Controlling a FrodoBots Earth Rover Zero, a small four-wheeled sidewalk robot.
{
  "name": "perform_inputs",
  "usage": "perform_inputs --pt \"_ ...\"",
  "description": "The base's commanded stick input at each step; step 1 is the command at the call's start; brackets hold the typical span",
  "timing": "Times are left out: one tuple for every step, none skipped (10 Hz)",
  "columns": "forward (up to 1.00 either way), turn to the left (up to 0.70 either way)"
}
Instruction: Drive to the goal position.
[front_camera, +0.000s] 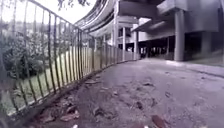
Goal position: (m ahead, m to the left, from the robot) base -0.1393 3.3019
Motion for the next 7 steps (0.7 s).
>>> perform_inputs --pt "0.70 0.00" --pt "0.70 0.00" --pt "0.70 0.01" --pt "0.70 0.06" --pt "0.70 0.15" --pt "0.70 0.09" --pt "0.70 0.00"
